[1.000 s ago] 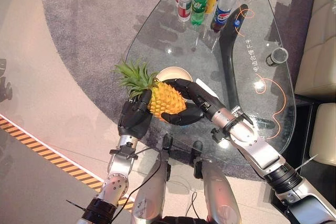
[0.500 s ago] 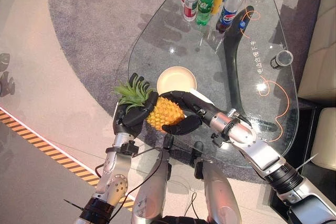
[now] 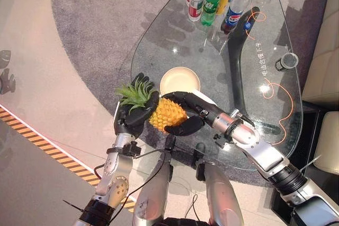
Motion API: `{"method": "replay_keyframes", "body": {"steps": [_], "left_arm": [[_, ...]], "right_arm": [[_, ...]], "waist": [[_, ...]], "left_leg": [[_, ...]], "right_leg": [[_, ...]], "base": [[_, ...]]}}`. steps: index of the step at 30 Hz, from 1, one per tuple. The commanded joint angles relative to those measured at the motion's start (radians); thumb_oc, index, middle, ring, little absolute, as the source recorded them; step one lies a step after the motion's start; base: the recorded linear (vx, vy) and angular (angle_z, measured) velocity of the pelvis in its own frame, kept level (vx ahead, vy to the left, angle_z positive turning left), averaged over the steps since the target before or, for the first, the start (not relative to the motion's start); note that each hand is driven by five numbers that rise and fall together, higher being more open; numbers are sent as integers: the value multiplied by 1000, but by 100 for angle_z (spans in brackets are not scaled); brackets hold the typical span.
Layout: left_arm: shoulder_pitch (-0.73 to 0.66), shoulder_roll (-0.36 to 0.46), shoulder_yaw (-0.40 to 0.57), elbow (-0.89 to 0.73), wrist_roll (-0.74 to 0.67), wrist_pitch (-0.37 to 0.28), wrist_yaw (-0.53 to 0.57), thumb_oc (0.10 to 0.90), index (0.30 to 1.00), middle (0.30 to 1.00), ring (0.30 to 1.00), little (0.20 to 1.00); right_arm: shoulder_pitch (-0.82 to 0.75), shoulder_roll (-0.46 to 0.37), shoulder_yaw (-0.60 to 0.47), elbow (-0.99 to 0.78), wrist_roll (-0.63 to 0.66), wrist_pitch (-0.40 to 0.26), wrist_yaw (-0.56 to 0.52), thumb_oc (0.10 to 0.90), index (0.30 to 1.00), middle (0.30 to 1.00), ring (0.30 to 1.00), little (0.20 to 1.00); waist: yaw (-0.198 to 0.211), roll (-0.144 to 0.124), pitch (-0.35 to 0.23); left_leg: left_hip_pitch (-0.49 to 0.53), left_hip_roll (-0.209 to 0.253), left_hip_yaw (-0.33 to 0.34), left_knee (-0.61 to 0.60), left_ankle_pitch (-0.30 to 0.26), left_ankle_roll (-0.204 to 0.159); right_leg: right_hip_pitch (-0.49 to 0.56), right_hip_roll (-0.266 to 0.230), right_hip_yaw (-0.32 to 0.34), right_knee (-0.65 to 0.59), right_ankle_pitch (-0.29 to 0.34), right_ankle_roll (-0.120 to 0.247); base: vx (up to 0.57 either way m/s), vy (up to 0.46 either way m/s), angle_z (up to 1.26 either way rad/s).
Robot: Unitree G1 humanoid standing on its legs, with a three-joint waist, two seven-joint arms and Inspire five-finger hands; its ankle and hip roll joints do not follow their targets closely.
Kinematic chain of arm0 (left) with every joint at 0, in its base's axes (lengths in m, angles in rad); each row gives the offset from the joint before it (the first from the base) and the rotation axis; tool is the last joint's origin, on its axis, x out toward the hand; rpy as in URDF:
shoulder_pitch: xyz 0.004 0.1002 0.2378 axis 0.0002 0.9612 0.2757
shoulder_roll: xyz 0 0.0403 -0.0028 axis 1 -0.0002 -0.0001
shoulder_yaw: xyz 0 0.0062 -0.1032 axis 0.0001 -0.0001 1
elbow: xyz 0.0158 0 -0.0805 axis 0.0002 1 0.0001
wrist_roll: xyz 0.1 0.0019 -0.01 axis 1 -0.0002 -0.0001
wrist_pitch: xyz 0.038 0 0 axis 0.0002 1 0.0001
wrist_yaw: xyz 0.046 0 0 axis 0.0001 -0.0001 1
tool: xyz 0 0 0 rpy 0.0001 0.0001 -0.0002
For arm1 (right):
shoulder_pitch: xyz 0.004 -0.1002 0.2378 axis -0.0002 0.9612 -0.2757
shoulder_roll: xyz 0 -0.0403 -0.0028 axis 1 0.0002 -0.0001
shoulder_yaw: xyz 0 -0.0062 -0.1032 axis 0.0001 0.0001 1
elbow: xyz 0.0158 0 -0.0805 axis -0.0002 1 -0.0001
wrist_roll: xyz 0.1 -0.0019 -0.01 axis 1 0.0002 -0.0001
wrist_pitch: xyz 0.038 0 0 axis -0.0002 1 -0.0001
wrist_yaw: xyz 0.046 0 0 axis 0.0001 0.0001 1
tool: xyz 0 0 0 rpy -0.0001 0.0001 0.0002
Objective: Pick up the fruit to the plate
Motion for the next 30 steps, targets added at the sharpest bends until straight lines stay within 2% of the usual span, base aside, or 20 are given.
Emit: {"method": "replay_keyframes", "body": {"steps": [1, 22, 28, 29, 30], "left_arm": [[-69, 26, 65, -211, -2, -126, -85, 100, 300, 300, 300, 200], [-68, -11, 70, -201, -93, -137, -162, 100, 300, 300, 300, 200], [-72, -20, 71, -203, -91, -140, -163, 100, 300, 300, 300, 200], [-72, -20, 71, -204, -88, -140, -160, 100, 300, 300, 300, 200], [-70, -21, 72, -203, -89, -140, -163, 100, 300, 300, 300, 200]], "right_arm": [[-54, 45, 95, -193, 9, -100, 59, 100, 300, 300, 300, 200], [-42, 73, 83, -172, -15, -95, 53, 100, 300, 300, 300, 200], [-33, 81, 79, -160, -21, -79, 10, 100, 300, 300, 300, 200], [-32, 82, 77, -159, -18, -71, -2, 141, 335, 335, 335, 241], [-28, 84, 74, -153, -22, -72, -9, 509, 651, 651, 651, 609]], "waist": [[-11, -44, -26], [-10, -47, -26], [-11, -47, -26], [-12, -46, -26], [-13, -46, -26]], "left_leg": [[3, -60, -5, 117, -100, 28], [9, -60, 5, 113, -105, 27], [16, -58, 11, 104, -104, 26], [18, -57, 12, 103, -104, 26], [20, -57, 13, 103, -105, 26]], "right_leg": [[81, 24, 68, -133, 77, 36], [87, 18, 54, -138, 77, 38], [93, 14, 47, -146, 78, 40], [94, 14, 47, -147, 79, 40], [95, 13, 47, -147, 79, 41]], "base": [[0, 0, 0], [0, 0, 0], [0, 0, 0], [0, 0, 0], [0, 0, 0]]}}
